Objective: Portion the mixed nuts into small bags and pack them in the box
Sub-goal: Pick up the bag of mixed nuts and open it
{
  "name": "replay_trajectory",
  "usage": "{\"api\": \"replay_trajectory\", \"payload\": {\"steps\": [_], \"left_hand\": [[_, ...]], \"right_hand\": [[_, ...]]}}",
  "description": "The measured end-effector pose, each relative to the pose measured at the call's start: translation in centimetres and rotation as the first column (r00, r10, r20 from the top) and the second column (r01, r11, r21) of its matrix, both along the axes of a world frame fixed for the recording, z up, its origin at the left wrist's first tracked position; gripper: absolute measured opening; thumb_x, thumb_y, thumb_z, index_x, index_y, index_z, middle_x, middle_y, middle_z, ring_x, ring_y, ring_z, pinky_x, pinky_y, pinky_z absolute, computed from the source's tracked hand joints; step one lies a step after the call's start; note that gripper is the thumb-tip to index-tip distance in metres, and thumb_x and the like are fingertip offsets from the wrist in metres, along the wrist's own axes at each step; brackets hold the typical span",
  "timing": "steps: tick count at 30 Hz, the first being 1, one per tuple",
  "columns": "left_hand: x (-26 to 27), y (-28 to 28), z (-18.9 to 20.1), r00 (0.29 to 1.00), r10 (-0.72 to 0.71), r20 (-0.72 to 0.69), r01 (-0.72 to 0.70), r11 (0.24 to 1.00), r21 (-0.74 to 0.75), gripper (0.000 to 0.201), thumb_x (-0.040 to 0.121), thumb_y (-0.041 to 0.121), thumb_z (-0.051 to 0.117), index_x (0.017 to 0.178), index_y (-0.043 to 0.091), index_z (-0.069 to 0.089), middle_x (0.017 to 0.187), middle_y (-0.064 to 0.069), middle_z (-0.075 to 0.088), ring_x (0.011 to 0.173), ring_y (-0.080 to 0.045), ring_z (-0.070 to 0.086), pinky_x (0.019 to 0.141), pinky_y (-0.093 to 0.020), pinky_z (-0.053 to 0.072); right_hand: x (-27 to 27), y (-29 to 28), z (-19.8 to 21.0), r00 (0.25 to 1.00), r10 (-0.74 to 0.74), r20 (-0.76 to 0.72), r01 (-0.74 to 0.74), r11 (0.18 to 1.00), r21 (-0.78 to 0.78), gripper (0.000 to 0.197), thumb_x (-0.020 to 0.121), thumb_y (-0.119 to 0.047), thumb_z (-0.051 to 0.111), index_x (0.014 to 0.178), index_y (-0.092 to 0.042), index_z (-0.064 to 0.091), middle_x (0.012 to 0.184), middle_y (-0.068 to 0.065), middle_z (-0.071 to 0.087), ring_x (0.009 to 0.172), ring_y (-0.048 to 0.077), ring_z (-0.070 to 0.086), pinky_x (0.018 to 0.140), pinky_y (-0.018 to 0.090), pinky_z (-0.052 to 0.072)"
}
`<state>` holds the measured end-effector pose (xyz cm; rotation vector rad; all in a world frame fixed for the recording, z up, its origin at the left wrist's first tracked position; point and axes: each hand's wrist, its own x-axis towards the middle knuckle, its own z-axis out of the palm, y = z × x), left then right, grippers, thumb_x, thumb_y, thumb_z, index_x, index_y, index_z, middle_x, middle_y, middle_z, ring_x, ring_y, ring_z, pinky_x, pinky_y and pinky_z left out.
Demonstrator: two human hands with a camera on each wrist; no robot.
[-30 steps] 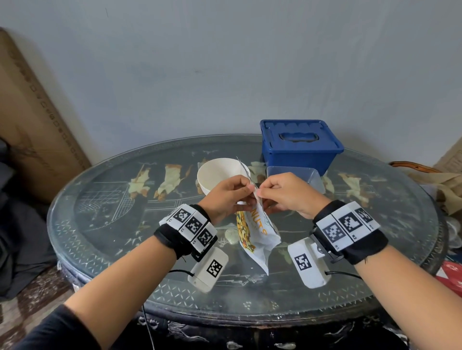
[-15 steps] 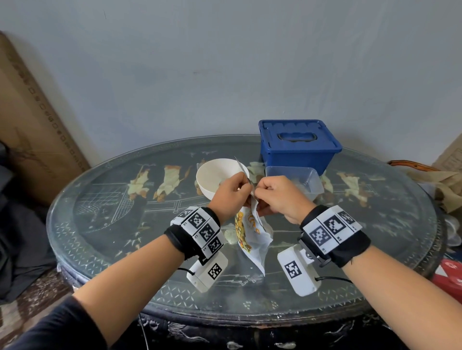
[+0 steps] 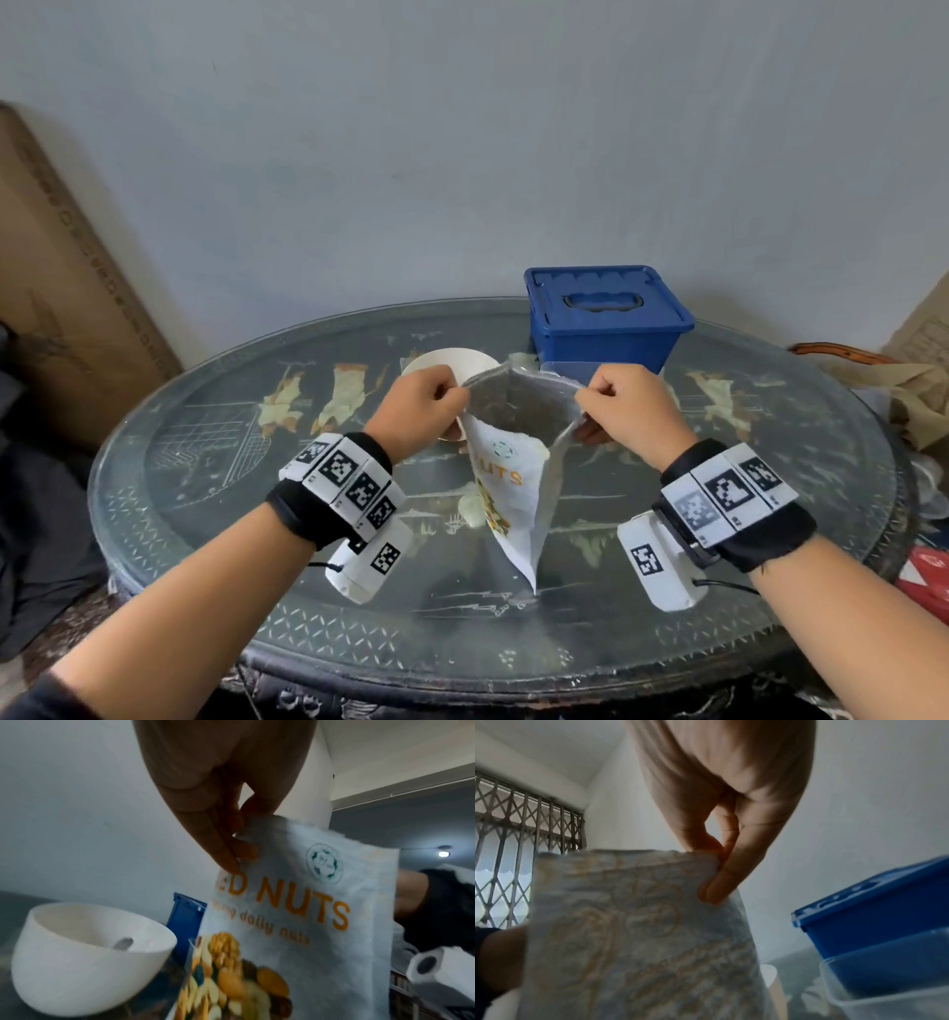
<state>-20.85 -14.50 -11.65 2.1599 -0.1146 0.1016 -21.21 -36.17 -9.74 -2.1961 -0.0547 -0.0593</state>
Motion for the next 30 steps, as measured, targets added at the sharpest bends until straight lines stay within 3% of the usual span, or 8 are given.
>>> {"api": "replay_trajectory", "payload": {"steps": [4, 7, 10, 12, 15, 21, 25, 30], "left_hand": [[-0.2, 1.5, 1.0, 0.999, -0.042, -0.009, 0.043, 0.981, 0.19, 0.02, 0.087, 0.01, 0.049, 0.069, 0.003, 0.051, 0.057, -0.004, 0.058, 0.043, 0.0, 0.057, 0.055, -0.019, 0.047], [-0.1, 1.1, 1.3, 0.998, -0.069, -0.007, 0.068, 0.948, 0.312, 0.017, 0.085, 0.015, 0.05, 0.071, 0.006, 0.051, 0.058, 0.001, 0.056, 0.047, 0.0, 0.053, 0.058, -0.022, 0.042], [0.7, 0.4, 1.8, 0.996, -0.08, 0.027, 0.065, 0.931, 0.358, 0.011, 0.084, 0.02, 0.055, 0.091, 0.015, 0.049, 0.087, 0.001, 0.057, 0.073, -0.011, 0.053, 0.066, -0.024, 0.041], [1.5, -0.3, 2.3, 0.989, -0.144, 0.022, 0.128, 0.932, 0.34, 0.035, 0.084, 0.02, 0.057, 0.116, 0.018, 0.044, 0.115, -0.003, 0.052, 0.094, -0.016, 0.053, 0.08, -0.026, 0.043], [2.7, -1.8, 3.2, 0.983, -0.185, 0.014, 0.16, 0.883, 0.441, 0.055, 0.087, 0.02, 0.055, 0.137, 0.014, 0.035, 0.139, -0.007, 0.04, 0.119, -0.021, 0.047, 0.095, -0.028, 0.039], [3.2, -3.7, 3.8, 0.984, -0.168, 0.058, 0.115, 0.848, 0.517, 0.021, 0.09, 0.024, 0.056, 0.104, 0.009, 0.062, 0.105, -0.006, 0.064, 0.092, -0.017, 0.056, 0.073, -0.021, 0.037], [2.0, -2.8, 4.0, 0.988, -0.148, 0.04, 0.109, 0.859, 0.5, 0.016, 0.09, 0.022, 0.056, 0.088, 0.008, 0.064, 0.086, -0.002, 0.063, 0.074, -0.012, 0.053, 0.066, -0.022, 0.038], [-1.2, -1.8, 3.2, 0.991, -0.037, -0.132, 0.044, 0.998, 0.049, 0.016, 0.087, 0.012, 0.061, 0.072, 0.011, 0.057, 0.058, 0.0, 0.06, 0.044, -0.005, 0.059, 0.055, -0.021, 0.055]], "right_hand": [[0.5, -0.8, 0.1, 1.0, 0.002, -0.006, -0.003, 0.994, -0.109, 0.017, 0.088, -0.006, 0.055, 0.072, -0.002, 0.05, 0.071, 0.016, 0.065, 0.058, 0.017, 0.068, 0.06, 0.036, 0.059], [0.6, -0.1, 0.1, 0.998, 0.002, 0.065, 0.011, 0.98, -0.201, 0.017, 0.087, -0.012, 0.056, 0.077, 0.001, 0.055, 0.078, 0.016, 0.065, 0.065, 0.02, 0.064, 0.061, 0.032, 0.056], [0.6, 0.5, 0.3, 0.997, -0.001, 0.074, 0.02, 0.968, -0.251, 0.022, 0.091, -0.022, 0.052, 0.083, -0.002, 0.057, 0.081, 0.012, 0.065, 0.07, 0.021, 0.064, 0.066, 0.033, 0.055], [0.1, 0.8, 0.7, 1.0, 0.029, -0.006, -0.029, 0.956, -0.292, 0.031, 0.094, -0.037, 0.048, 0.087, -0.008, 0.057, 0.08, 0.009, 0.064, 0.071, 0.022, 0.066, 0.07, 0.041, 0.057], [-1.2, 0.9, 1.4, 0.976, 0.073, -0.203, -0.142, 0.926, -0.349, 0.048, 0.09, -0.054, 0.044, 0.085, -0.009, 0.059, 0.079, 0.008, 0.066, 0.066, 0.02, 0.068, 0.06, 0.033, 0.059], [-1.8, 1.1, 1.5, 0.966, 0.095, -0.241, -0.145, 0.969, -0.199, 0.036, 0.094, -0.016, 0.05, 0.059, -0.011, 0.051, 0.056, 0.0, 0.059, 0.049, 0.007, 0.061, 0.039, 0.012, 0.04], [-0.5, 1.2, 1.7, 0.993, 0.03, -0.118, -0.071, 0.928, -0.366, 0.048, 0.091, -0.011, 0.05, 0.045, -0.011, 0.036, 0.045, 0.001, 0.033, 0.043, 0.013, 0.035, 0.045, 0.023, 0.028], [1.0, 1.7, 3.0, 0.995, 0.058, -0.077, -0.084, 0.918, -0.389, 0.05, 0.093, -0.015, 0.05, 0.046, -0.012, 0.031, 0.049, 0.001, 0.029, 0.045, 0.015, 0.03, 0.045, 0.025, 0.024]]}}
